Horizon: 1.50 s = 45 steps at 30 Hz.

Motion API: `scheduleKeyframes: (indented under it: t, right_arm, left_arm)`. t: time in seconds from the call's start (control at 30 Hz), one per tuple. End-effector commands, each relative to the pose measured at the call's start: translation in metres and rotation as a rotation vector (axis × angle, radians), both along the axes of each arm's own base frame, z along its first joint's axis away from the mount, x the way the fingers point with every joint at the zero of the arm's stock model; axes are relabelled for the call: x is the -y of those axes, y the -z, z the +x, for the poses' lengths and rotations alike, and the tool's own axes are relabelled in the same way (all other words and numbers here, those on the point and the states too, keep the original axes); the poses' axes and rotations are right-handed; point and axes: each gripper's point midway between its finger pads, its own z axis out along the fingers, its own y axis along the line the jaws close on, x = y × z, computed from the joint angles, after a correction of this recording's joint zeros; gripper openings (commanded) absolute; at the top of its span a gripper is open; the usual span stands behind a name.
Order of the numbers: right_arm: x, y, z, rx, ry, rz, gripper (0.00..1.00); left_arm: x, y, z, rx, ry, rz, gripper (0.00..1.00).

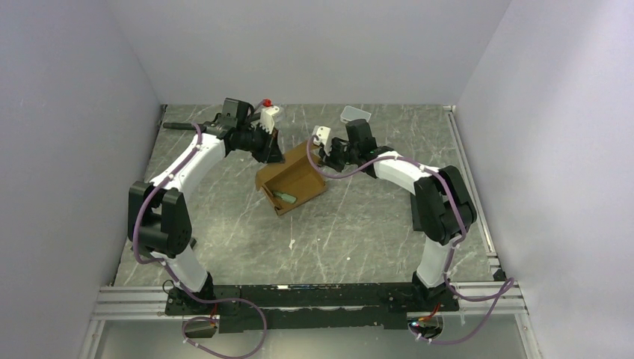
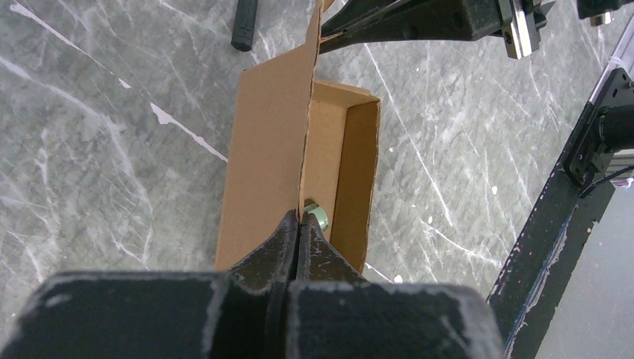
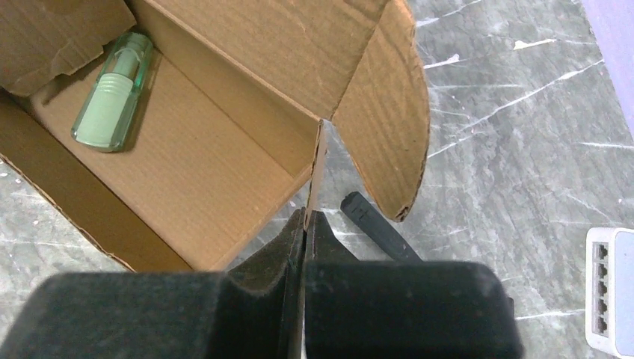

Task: Fold the paper box

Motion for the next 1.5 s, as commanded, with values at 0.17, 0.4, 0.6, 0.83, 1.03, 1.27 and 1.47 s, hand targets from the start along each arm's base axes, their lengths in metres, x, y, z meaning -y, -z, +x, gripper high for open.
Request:
scheduleKeyframes:
  t: [0.17, 0.4, 0.6, 0.83, 1.03, 1.27, 1.47]
  right_arm:
    - [-0.015, -0.047, -0.004, 0.081, 0.003, 0.08, 0.0]
    - [-0.019, -0.048, -0.01, 0.055, 0.006, 0.084, 0.0]
    - [-0.021, -0.055, -0.016, 0.021, 0.018, 0.097, 0.0]
    - [-0.022, -0.057, -0.02, -0.023, 0.035, 0.107, 0.0]
    - [-0.025, -0.061, -0.023, -0.052, 0.048, 0.115, 0.0]
    - [-0.029, -0.066, -0.026, -0.071, 0.053, 0.11, 0.0]
    - [-0.029, -0.068, -0.027, -0.089, 0.068, 0.104, 0.0]
  left_arm:
    - [0.005, -0.024, -0.003, 0.026, 0.003, -0.042, 0.0]
    - [0.005, -0.024, -0.004, 0.013, 0.001, -0.04, 0.0]
    - [0.001, -0.023, -0.003, 0.013, -0.017, -0.016, 0.0]
    - [-0.001, -0.025, 0.0, 0.015, -0.033, -0.008, 0.0]
    - [-0.002, -0.025, 0.001, 0.011, -0.044, -0.004, 0.0]
    - [-0.004, -0.026, 0.005, -0.006, -0.063, -0.003, 0.0]
    - [-0.008, -0.025, 0.008, -0.016, -0.078, 0.0, 0.0]
